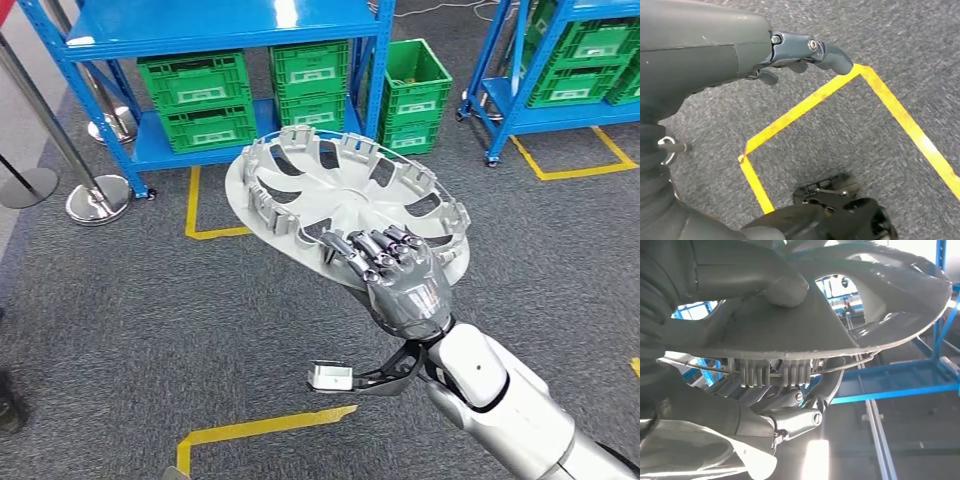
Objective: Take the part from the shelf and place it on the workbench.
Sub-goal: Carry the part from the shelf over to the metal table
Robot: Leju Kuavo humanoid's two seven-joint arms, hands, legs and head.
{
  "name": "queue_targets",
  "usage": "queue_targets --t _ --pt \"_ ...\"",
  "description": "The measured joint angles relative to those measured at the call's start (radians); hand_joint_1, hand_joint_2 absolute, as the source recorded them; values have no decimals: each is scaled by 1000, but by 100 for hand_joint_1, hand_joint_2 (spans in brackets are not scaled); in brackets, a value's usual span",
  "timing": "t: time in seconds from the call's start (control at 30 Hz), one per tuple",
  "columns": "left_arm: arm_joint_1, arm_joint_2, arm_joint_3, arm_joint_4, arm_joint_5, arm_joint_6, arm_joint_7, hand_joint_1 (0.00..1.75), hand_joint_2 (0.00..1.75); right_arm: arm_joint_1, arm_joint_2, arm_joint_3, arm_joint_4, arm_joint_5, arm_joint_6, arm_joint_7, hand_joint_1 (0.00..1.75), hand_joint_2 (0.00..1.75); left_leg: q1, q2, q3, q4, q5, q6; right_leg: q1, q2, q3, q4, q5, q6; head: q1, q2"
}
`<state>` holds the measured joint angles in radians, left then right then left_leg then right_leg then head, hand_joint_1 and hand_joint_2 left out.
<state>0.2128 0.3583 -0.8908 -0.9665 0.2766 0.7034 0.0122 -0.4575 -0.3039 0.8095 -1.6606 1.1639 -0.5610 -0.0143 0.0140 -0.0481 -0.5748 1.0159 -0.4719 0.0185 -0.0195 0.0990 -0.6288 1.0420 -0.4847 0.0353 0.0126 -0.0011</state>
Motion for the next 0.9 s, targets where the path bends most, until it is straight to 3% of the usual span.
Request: queue_targets --t 0.07,0.13,0.17,0.2,0.23,0.3,0.37,0.4,0.47,0.53,0.6,0.67,0.7,0.77,0.83,0.9 --pt "1 -1 0 -1 -1 0 1 0 175 0 0 -2 -2 -3 3 -1 175 175 1 29 1 -8 4 2 4 -66 -46 93 -55 8 7 0" --pt "4 -1 0 -2 -1 0 2 0 175 0 0 -2 -2 -4 5 -3 175 175 -2 57 0 -8 4 4 4 -91 -103 224 -111 14 10 0" --pt "5 -1 0 -2 -1 0 2 0 175 1 1 -2 -2 -5 6 -3 175 175 -3 72 0 -8 4 5 4 -94 -117 258 -117 16 10 0" --pt "4 -1 0 -2 -1 0 3 0 175 1 1 -2 -2 -5 7 -3 175 175 -4 84 0 -8 3 5 4 -96 -112 255 -107 17 10 0" --pt "3 -1 0 -2 -1 0 3 0 175 1 0 -2 -2 -5 8 -2 175 175 -5 96 1 -7 3 5 4 -101 -86 211 -80 15 10 0" --pt "2 -2 0 -3 -1 0 3 0 175 0 0 -4 -3 -6 10 0 175 175 -9 117 3 -5 0 2 11 -137 -5 66 -24 6 11 0" --pt "3 -3 0 -3 -2 0 3 0 175 -3 1 -6 -5 -6 13 2 175 175 -15 137 2 -1 -2 -4 19 -168 44 -24 -2 -7 10 0" --pt "4 -4 0 -4 -2 0 3 0 175 -3 1 -7 -6 -6 14 3 175 175 -18 148 2 0 -3 -8 23 -169 47 -32 -4 -11 10 0" --pt "3 -3 0 -6 -2 0 4 0 175 -2 1 -9 -8 -7 16 4 175 175 -18 161 4 3 -7 -16 21 -146 46 -36 4 -23 10 0" --pt "2 -2 0 -8 -3 0 5 0 175 -2 2 -10 -10 -8 18 5 175 175 -12 125 -6 39 -40 -26 14 -125 45 -40 12 -34 9 0" --pt "4 -2 -1 -9 -4 0 6 0 175 -3 2 -10 -12 -8 20 6 175 175 -6 73 -50 152 -109 -34 10 -104 43 -42 17 -41 6 0" --pt "6 -1 -1 -9 -4 0 7 0 175 -2 3 -10 -12 -6 24 6 175 175 -4 58 -97 269 -155 -39 10 -79 40 -40 19 -42 5 0" --pt "7 -1 -2 -9 -4 0 8 0 175 -2 3 -10 -12 -5 26 7 175 175 -3 57 -101 283 -148 -40 9 -65 39 -39 20 -41 5 0" --pt "6 -1 -3 -9 -5 0 8 0 175 -2 3 -10 -12 -4 29 7 175 175 1 47 -58 197 -85 -40 8 -37 39 -35 21 -38 5 0" --pt "4 0 -3 -9 -5 0 9 0 175 -3 3 -10 -12 -1 30 8 175 175 8 1 0 71 -34 -40 7 -12 34 -28 22 -31 6 0" --pt "2 -1 -3 -9 -5 0 10 0 175 -4 3 -11 -14 2 30 9 175 175 11 -30 18 21 -29 -37 5 11 19 -23 28 -16 6 0"
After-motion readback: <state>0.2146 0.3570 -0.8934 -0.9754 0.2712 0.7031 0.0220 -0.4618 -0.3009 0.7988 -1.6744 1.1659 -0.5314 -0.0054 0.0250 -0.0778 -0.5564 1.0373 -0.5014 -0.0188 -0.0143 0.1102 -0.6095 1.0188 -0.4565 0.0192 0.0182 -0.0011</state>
